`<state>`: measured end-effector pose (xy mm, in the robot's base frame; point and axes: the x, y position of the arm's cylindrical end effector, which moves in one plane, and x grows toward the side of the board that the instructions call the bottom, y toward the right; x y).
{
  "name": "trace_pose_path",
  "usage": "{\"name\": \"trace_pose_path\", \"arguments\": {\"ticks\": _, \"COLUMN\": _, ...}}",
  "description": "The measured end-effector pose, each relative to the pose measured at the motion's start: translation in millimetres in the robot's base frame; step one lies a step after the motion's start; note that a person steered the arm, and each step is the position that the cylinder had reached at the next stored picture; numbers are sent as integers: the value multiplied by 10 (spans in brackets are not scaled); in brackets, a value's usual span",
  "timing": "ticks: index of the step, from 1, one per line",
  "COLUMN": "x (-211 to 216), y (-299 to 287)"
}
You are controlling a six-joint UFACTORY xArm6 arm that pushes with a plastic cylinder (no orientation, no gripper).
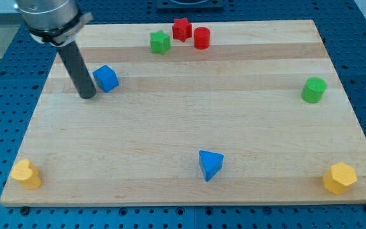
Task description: Slide the blue cube closer to the green star
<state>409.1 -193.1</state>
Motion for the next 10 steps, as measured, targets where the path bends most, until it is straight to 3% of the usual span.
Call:
{"name": "trace_pose_path", "arguments": {"ticks": 3, "x": -653, "y": 267}}
{"name": "trace_pose_path", "arguments": {"ticks": 5, "x": -677, "y": -81}}
{"name": "trace_pose_path", "arguments": {"ticks": 8, "x": -756, "y": 625}}
{"name": "trace_pose_path", "arguments": {"ticks": 10, "x": -746, "y": 513}}
